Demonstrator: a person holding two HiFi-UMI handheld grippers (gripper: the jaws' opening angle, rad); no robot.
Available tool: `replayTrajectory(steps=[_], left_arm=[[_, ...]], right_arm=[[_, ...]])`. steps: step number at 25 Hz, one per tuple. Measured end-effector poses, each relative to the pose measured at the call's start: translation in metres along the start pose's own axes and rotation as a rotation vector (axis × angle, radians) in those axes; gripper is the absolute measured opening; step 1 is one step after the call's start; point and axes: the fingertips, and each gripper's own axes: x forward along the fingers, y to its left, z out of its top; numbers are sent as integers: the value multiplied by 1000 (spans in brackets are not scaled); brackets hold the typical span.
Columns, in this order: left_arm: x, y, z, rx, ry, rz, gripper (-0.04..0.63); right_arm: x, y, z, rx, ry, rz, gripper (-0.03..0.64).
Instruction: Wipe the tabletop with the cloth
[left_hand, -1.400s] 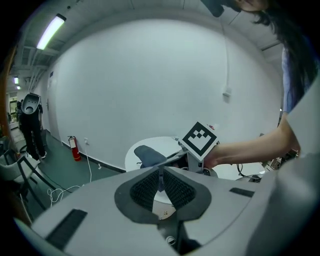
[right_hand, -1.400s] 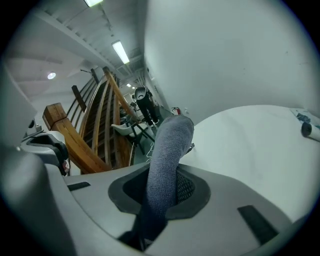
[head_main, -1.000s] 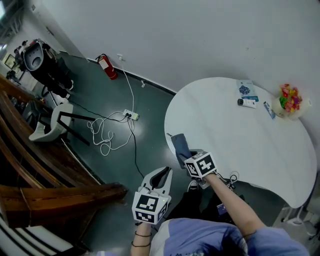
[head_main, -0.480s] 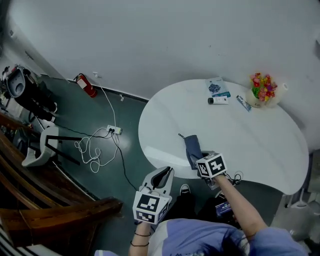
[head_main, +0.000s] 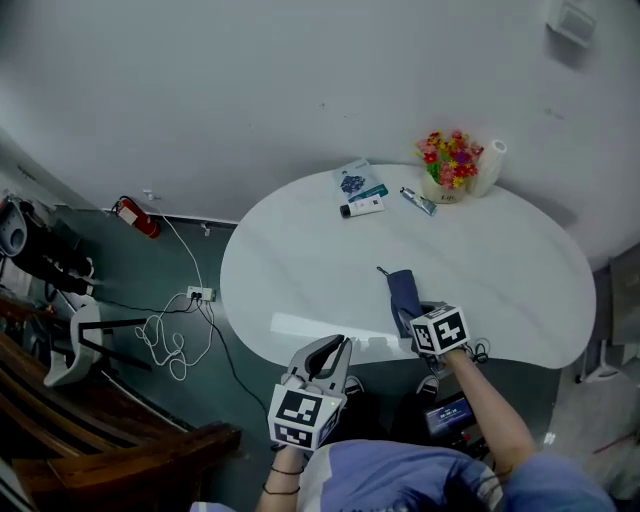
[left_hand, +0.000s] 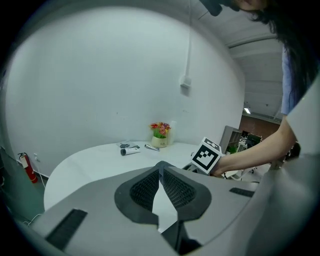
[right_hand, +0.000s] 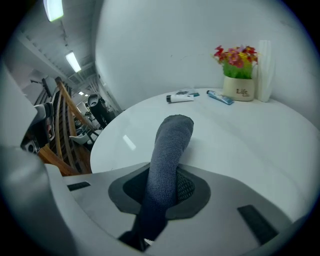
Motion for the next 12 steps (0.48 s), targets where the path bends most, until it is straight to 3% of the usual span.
replayTrajectory(steps=[12], left_arm=[[103, -138, 26, 84, 37, -178, 20]], right_arm=[[-120, -188, -62, 176, -57, -195, 71]])
